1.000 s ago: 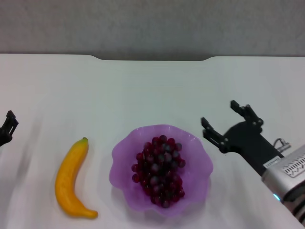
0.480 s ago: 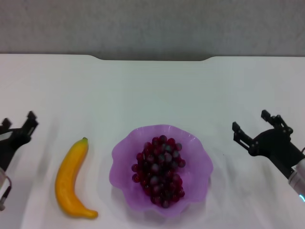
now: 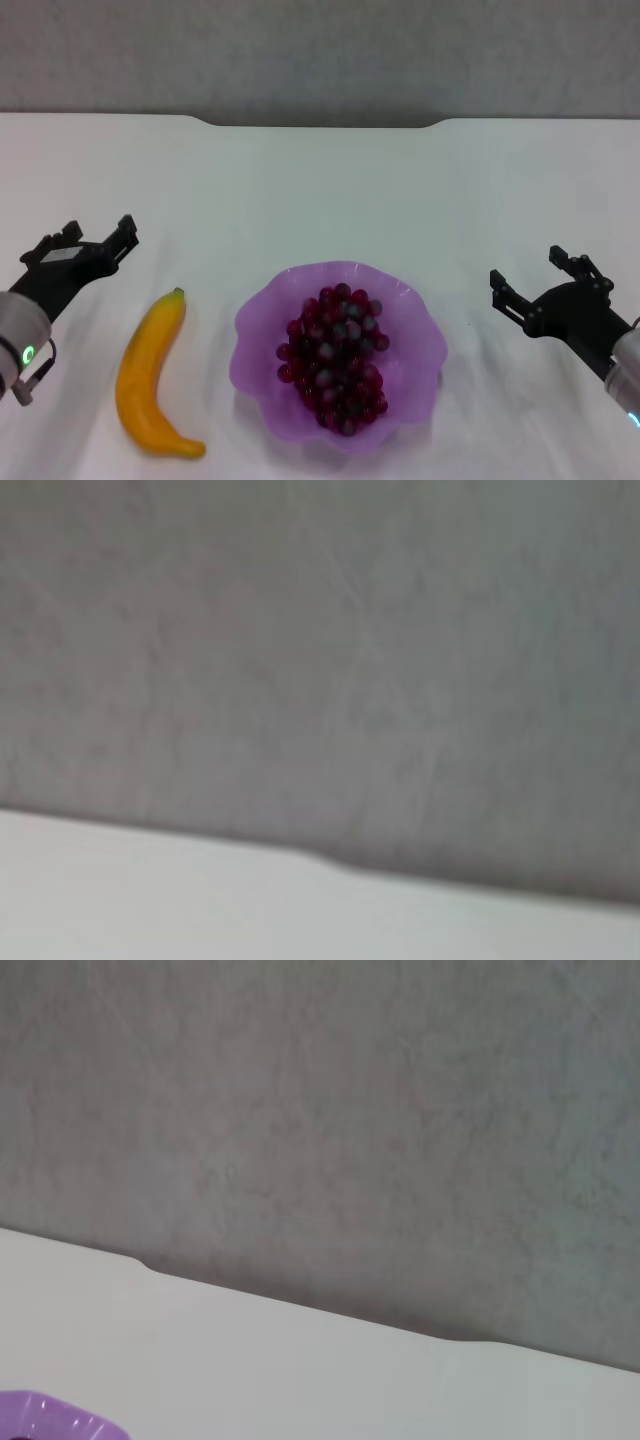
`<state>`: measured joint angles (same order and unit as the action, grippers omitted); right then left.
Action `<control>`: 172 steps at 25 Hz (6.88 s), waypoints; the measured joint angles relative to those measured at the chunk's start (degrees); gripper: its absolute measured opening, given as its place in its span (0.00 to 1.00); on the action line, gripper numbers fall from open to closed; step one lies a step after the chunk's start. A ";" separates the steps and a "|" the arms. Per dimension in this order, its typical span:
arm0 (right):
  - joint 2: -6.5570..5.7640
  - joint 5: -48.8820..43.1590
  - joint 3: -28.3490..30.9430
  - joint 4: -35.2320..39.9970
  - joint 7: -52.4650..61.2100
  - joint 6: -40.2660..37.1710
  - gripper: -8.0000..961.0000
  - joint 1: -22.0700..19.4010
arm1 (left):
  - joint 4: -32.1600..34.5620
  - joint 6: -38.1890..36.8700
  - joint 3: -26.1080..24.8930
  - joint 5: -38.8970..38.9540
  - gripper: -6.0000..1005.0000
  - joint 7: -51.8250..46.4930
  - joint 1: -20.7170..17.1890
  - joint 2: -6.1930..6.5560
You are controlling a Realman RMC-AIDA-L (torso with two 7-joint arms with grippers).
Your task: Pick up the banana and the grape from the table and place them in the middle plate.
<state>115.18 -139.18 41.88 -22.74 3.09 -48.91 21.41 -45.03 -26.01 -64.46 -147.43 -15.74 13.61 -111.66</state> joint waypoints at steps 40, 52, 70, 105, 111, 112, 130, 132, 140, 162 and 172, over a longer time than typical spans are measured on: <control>0.10 0.07 -0.17 0.07 -0.35 2.85 0.93 0.86 | -29.70 84.61 -21.74 -13.03 0.89 16.06 6.67 -5.32; 0.14 0.04 -0.28 0.07 -0.34 2.80 0.93 1.33 | -23.45 82.76 -21.67 -11.31 0.89 17.04 9.44 -5.30; 0.13 -0.01 -0.35 0.07 -0.37 2.95 0.93 1.36 | -18.46 80.61 -21.64 -11.20 0.67 17.26 11.17 -5.29; 0.14 0.05 -0.11 0.24 -0.33 2.74 0.93 1.41 | -34.36 77.07 -20.09 14.49 0.50 26.69 6.37 -5.37; 0.14 0.04 -0.26 0.18 -0.32 2.72 0.93 1.44 | -27.97 68.91 -17.26 16.68 0.51 26.81 6.36 -5.42; 0.13 0.05 -0.26 0.18 -0.31 2.76 0.93 1.44 | -27.04 68.70 -16.74 17.14 0.51 26.90 6.63 -5.41; 0.14 0.04 -0.31 0.27 -0.31 2.89 0.93 1.44 | -26.57 64.45 -13.44 16.59 0.70 28.75 6.32 -5.13; 0.13 0.05 -0.31 0.39 -0.25 2.94 0.93 1.44 | -28.22 64.45 -14.12 15.84 0.78 29.83 5.40 -5.09; 0.14 0.04 -0.28 0.40 -0.39 2.66 0.93 1.20 | -42.51 54.02 -16.43 15.63 0.88 38.97 -8.39 -5.29; 0.03 0.04 0.06 0.12 -0.38 2.32 0.93 1.38 | 6.14 -27.05 5.16 15.25 0.88 25.93 -0.66 -4.95; 0.10 0.13 0.31 0.58 -0.39 0.07 0.93 1.14 | 25.20 -30.98 8.77 12.78 0.88 3.14 3.40 -5.33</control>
<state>115.28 -139.05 42.19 -22.16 2.70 -48.84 22.55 -19.82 -56.99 -55.70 -134.65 -12.60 17.01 -116.99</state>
